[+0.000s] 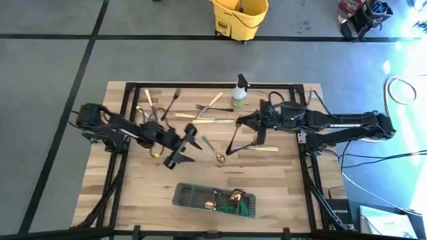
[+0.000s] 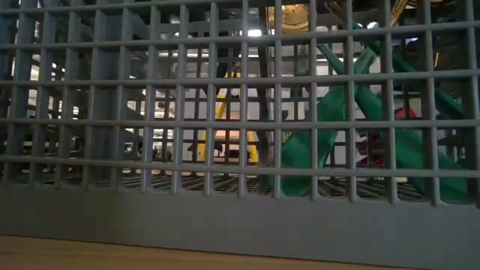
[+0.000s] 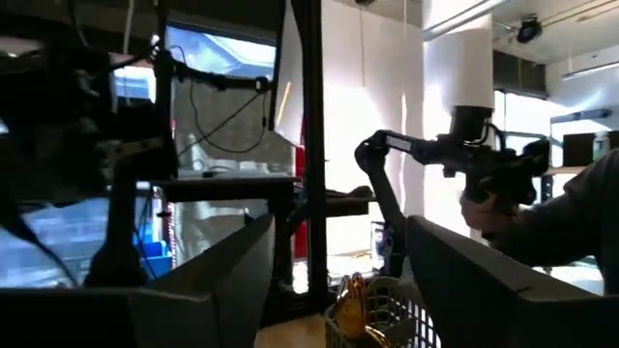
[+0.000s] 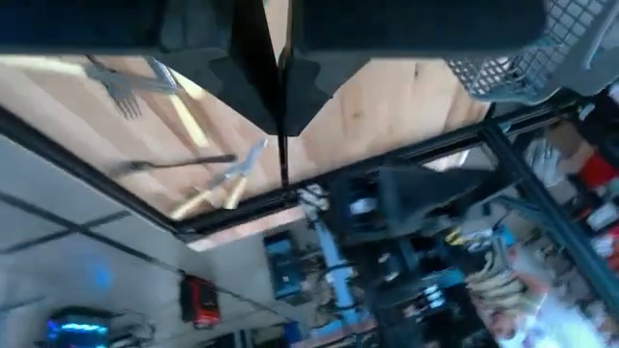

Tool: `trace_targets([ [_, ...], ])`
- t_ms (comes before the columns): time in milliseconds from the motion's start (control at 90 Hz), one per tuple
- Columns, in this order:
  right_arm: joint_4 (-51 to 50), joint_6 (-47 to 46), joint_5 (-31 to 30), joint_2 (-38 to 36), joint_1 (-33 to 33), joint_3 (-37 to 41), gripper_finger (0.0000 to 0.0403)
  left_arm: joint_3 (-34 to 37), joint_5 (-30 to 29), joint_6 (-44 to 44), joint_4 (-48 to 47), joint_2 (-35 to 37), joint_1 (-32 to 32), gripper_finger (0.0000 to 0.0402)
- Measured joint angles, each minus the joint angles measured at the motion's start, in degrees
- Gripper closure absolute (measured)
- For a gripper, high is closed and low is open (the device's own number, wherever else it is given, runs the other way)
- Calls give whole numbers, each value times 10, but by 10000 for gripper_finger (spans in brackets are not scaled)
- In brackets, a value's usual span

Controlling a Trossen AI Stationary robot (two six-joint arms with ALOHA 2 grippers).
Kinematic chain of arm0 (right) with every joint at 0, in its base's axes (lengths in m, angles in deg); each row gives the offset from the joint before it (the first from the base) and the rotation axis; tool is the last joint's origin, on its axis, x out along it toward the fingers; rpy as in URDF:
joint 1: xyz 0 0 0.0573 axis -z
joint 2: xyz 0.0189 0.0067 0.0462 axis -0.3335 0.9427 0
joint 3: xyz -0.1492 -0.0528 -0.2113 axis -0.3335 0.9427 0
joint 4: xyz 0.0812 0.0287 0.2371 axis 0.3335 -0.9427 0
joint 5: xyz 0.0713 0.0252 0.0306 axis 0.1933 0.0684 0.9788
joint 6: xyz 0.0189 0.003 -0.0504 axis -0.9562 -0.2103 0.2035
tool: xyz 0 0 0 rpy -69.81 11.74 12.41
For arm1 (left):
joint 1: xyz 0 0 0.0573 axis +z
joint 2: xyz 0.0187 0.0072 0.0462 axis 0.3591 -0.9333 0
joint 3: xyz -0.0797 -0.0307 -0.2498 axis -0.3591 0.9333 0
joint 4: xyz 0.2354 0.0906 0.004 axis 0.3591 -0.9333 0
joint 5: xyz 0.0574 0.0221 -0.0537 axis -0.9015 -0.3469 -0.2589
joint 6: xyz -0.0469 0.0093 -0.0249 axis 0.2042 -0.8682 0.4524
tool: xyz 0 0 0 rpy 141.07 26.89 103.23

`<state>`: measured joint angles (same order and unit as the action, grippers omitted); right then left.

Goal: Sort silverware
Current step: Put the black fork into the gray cutlery rack

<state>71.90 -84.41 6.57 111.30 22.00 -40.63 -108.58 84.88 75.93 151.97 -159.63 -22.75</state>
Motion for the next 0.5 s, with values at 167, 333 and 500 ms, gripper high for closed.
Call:
trace_targets([
  [167,-18,55,11,124,-53,-135,403,70,-43,-17,0,87,7,182],
  [333,-94,97,14,233,-110,-263,403,117,-75,-22,-3,130,7,182],
  [500,-103,106,5,314,-144,-328,403,137,-85,-18,-5,135,6,182],
])
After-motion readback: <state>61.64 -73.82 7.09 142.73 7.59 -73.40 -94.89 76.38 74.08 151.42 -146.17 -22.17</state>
